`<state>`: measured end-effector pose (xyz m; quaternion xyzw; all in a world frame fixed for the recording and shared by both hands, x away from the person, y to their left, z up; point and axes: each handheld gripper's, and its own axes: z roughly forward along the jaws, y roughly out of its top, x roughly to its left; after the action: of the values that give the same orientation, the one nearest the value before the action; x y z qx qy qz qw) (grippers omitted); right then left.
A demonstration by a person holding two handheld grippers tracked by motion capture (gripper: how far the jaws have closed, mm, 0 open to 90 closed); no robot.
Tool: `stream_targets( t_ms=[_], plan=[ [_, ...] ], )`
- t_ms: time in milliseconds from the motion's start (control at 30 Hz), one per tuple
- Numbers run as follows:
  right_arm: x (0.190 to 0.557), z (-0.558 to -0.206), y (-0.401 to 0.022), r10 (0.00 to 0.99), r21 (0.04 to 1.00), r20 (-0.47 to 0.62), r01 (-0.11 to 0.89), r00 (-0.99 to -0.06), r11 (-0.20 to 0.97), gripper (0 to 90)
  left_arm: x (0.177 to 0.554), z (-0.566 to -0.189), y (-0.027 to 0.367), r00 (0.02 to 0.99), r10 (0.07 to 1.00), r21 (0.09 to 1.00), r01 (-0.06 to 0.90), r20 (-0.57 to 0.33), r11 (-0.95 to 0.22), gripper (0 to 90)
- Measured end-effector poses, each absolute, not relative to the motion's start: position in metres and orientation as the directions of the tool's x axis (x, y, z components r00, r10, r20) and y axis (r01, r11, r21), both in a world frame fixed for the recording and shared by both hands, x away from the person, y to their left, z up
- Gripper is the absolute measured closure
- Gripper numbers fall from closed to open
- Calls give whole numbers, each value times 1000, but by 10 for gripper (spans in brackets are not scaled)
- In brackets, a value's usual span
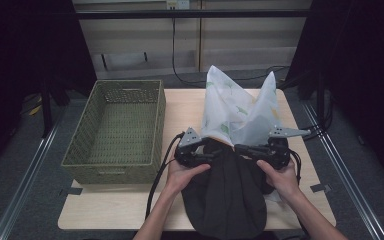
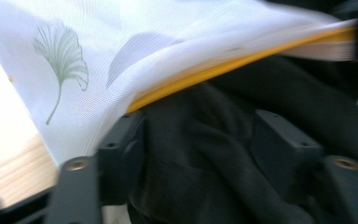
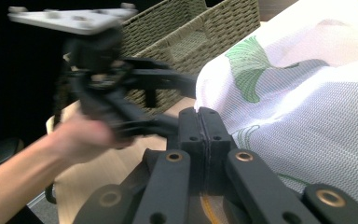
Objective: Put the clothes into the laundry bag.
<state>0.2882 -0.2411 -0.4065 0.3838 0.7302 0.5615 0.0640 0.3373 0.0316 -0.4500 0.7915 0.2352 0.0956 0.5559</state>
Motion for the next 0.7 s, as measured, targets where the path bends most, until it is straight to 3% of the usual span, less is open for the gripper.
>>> stream_targets(
  t_ms=[100,233,467,700],
  plan=[
    [289,-407,-242,638,870,331,487,-695,79,895,316,-445,33,884,454,935,248,-110,-255,229],
    [291,-411,-243,645,864,326,495,-691,93,895,298,-455,20,903,419,907,248,-90,-340,133],
    [294,-415,-248,665,859,310,501,-679,111,894,300,-490,-9,926,357,838,288,-120,-464,48],
    [295,-418,-250,673,859,291,495,-680,129,876,298,-506,-23,932,361,770,251,-29,-586,0]
  ],
)
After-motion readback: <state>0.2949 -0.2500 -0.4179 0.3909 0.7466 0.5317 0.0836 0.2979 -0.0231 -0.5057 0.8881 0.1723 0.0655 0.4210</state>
